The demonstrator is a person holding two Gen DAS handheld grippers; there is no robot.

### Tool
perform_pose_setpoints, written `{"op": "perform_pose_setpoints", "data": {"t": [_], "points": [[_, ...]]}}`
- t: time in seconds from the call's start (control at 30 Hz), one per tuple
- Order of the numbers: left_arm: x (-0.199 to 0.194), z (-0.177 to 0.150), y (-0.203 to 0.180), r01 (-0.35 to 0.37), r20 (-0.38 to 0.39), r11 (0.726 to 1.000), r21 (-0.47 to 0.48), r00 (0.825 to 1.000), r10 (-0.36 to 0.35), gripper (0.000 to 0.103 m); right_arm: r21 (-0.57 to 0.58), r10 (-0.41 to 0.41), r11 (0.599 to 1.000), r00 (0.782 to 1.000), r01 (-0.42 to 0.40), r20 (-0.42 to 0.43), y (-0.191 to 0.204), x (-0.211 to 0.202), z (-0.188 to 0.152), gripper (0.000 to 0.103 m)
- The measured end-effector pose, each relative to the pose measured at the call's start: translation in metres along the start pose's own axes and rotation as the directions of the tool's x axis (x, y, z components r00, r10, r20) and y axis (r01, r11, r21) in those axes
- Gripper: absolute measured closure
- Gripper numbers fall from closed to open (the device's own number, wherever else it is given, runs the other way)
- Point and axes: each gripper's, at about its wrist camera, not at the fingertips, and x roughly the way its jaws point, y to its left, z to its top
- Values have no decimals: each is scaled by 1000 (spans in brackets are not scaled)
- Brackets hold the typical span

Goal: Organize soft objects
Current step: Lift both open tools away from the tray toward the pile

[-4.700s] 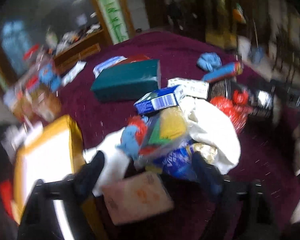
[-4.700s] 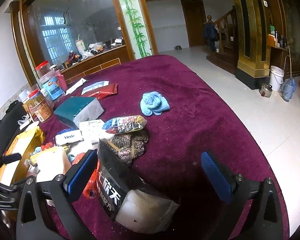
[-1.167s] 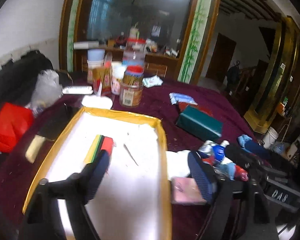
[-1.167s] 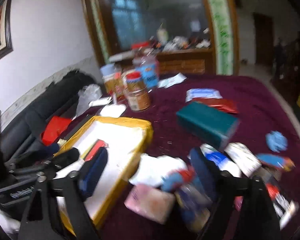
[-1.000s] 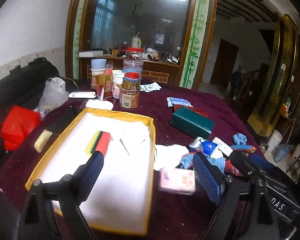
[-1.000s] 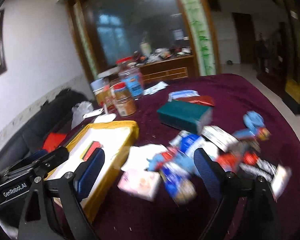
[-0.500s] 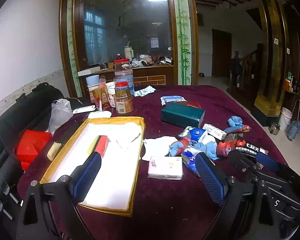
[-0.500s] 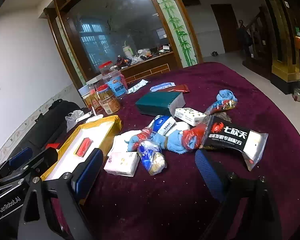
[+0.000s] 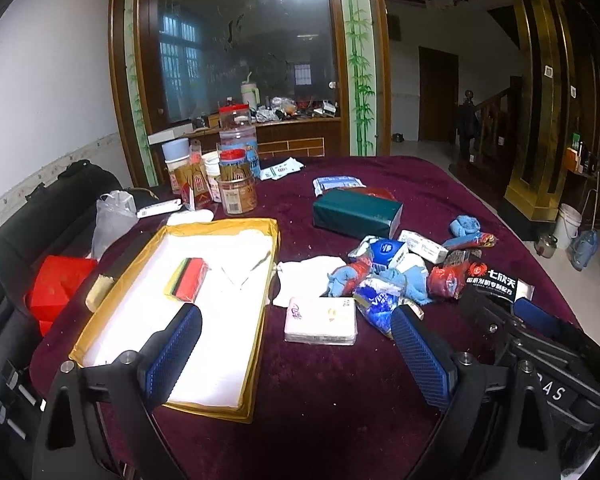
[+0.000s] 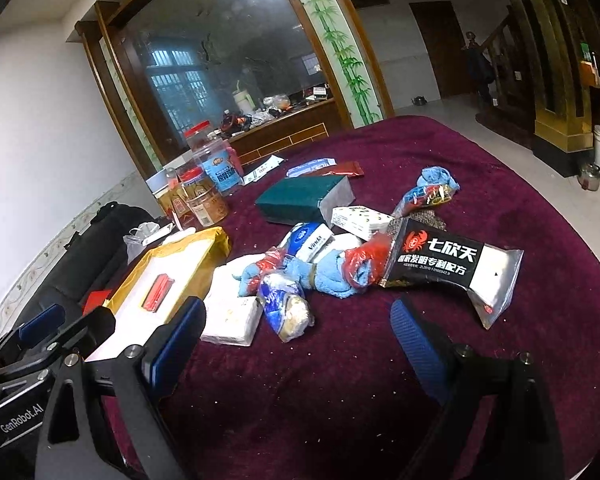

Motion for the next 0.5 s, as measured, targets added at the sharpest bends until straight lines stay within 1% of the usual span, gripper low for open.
{"op": "perform_pose_setpoints", "data": {"t": [0.5], "points": [[33,-6,-2,-1,-74,1000,3,997,1,6,47,-33,998,999,35,-30,-24,20,0,10]]}}
